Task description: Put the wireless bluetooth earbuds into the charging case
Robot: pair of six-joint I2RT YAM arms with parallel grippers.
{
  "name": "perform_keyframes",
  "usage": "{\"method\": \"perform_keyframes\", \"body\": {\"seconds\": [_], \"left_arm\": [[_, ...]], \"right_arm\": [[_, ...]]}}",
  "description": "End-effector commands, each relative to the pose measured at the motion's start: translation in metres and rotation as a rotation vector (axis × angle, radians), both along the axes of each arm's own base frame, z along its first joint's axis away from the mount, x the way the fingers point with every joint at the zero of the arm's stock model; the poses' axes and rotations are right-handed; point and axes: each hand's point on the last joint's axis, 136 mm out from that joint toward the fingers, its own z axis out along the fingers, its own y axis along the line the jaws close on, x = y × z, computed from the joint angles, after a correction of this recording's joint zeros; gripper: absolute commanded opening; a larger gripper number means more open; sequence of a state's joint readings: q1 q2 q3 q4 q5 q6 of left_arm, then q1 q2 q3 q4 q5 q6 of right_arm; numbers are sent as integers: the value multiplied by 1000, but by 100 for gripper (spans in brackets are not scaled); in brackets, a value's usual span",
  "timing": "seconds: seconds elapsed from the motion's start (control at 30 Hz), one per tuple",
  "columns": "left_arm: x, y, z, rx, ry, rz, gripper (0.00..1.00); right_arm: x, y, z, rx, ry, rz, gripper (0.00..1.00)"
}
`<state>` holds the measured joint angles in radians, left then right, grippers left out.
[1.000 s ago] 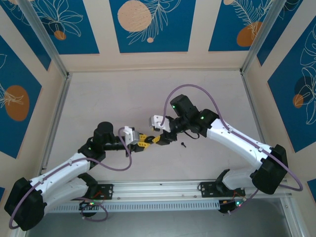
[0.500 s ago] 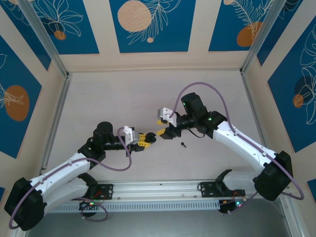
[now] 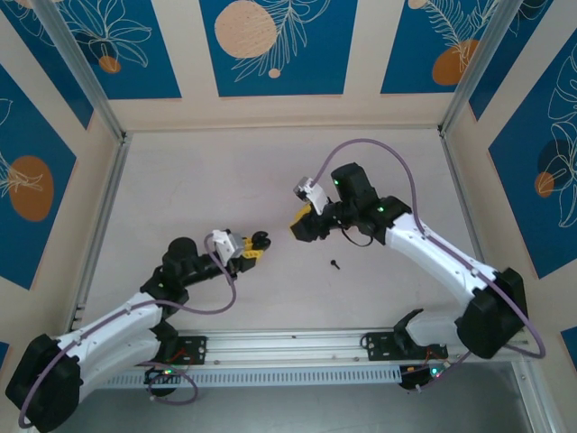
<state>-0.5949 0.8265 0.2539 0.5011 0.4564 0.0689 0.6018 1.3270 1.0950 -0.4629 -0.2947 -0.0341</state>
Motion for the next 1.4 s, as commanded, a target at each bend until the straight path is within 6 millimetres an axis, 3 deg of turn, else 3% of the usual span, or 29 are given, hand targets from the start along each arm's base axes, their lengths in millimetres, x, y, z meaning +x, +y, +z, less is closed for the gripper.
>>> {"method": "perform_keyframes", "body": {"seconds": [0.0,0.3,0.57,0.9,1.37], "left_arm": [[21,23,1,-62,37,158,13],[53,86,-15,-216,177,445,12],[58,112,-24,-243,210,585,13],[58,118,-22,-254,212,606,13],[55,119,-21,-256,208,604,13]], "right_arm": [[12,-4,-22,-91,248,-186,43],[32,40,-78,-327,465,-295,37],[35,78,-133,-504,543,-262,37],[37,112,-168,-571,547,-198,38],[49,108,-196,-684,483,-204,38]]}}
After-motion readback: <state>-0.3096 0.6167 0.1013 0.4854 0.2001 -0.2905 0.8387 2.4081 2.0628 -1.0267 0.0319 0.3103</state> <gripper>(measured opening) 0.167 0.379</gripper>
